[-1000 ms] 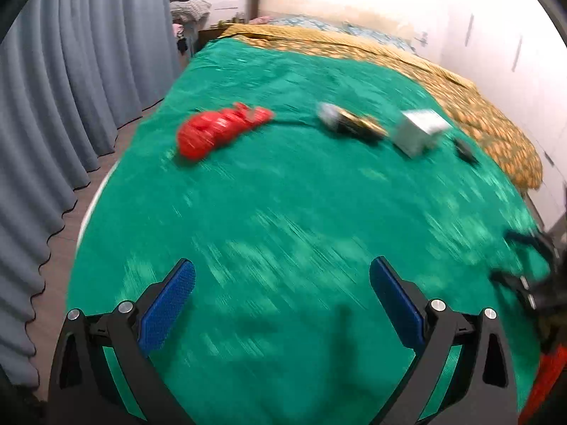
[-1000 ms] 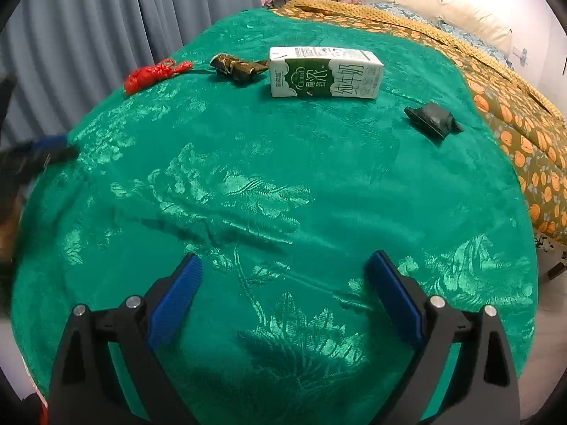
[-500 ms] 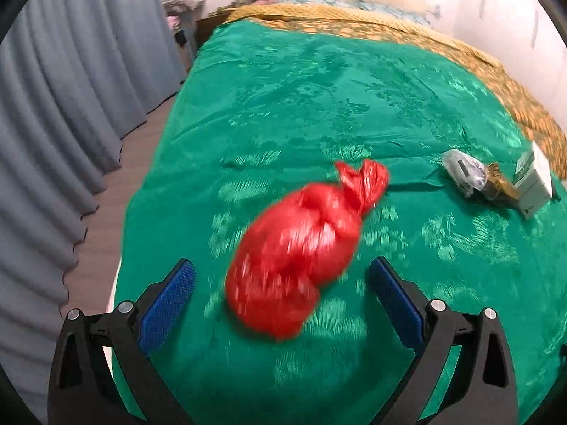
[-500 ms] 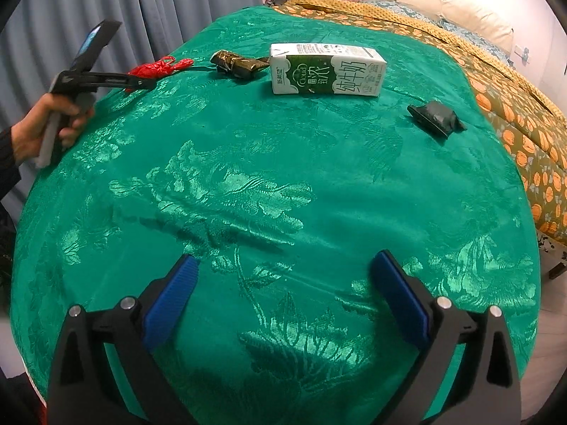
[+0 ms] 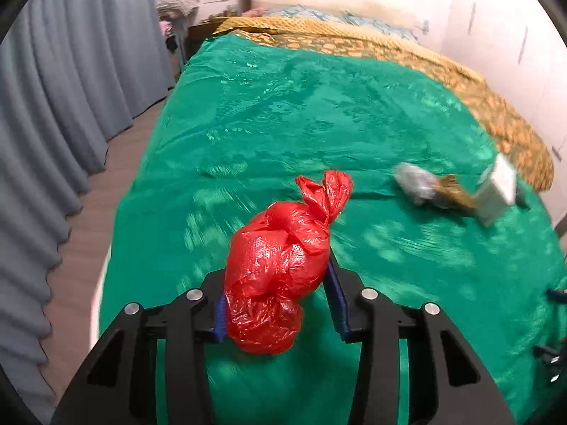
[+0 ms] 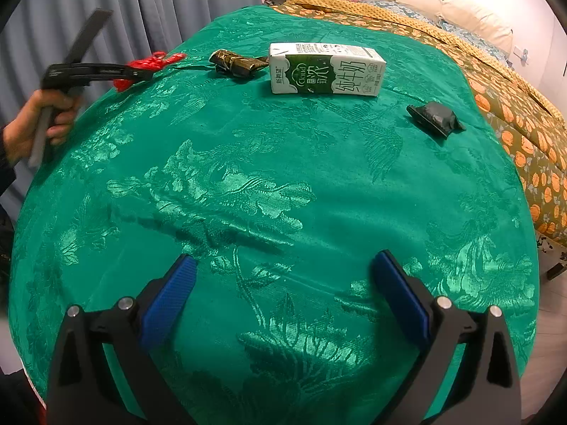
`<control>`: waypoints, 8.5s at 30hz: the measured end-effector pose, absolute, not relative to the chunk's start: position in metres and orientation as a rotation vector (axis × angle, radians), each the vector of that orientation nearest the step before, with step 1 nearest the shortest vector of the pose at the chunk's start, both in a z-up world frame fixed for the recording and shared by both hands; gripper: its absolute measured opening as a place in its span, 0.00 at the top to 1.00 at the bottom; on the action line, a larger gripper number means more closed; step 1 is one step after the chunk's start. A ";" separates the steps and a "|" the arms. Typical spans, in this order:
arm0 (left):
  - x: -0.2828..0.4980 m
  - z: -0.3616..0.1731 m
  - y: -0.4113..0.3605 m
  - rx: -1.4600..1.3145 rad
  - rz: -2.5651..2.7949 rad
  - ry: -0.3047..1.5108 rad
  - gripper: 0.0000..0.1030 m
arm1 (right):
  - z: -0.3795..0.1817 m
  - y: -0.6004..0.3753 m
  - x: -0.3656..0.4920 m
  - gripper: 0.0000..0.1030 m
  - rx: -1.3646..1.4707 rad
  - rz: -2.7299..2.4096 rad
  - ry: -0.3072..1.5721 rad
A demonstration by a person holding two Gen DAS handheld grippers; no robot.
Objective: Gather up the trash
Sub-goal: 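Grasp the white milk carton with the right tool while the left tool holds the red bag, then lift the milk carton and red bag off the cloth with both tools, then carry red bag and milk carton over the blue wastebasket and open both tools, then return to the cloth and grasp the gold foil wrapper with the left tool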
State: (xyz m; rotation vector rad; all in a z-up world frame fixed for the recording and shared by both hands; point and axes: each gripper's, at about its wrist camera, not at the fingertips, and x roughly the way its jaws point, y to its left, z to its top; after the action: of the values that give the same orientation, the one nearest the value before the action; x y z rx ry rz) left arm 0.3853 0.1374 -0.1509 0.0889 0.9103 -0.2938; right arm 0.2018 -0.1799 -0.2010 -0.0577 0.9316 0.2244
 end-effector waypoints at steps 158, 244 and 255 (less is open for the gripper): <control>0.135 -0.115 -0.159 0.200 -0.742 0.932 0.59 | -0.131 -0.402 0.063 0.52 0.267 0.067 0.869; 0.281 -0.142 -0.023 0.032 -0.189 0.888 0.05 | -0.202 -0.228 0.204 0.08 -0.036 0.186 0.915; 0.406 -0.162 -0.055 0.023 0.031 0.906 0.05 | -0.202 -0.228 0.204 0.07 -0.030 0.191 0.914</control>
State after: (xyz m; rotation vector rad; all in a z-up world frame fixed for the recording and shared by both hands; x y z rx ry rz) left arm 0.4057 -0.0554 -0.1619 0.0235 0.9060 0.0311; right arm 0.2037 -0.2281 -0.2023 -0.0302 0.9144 0.1909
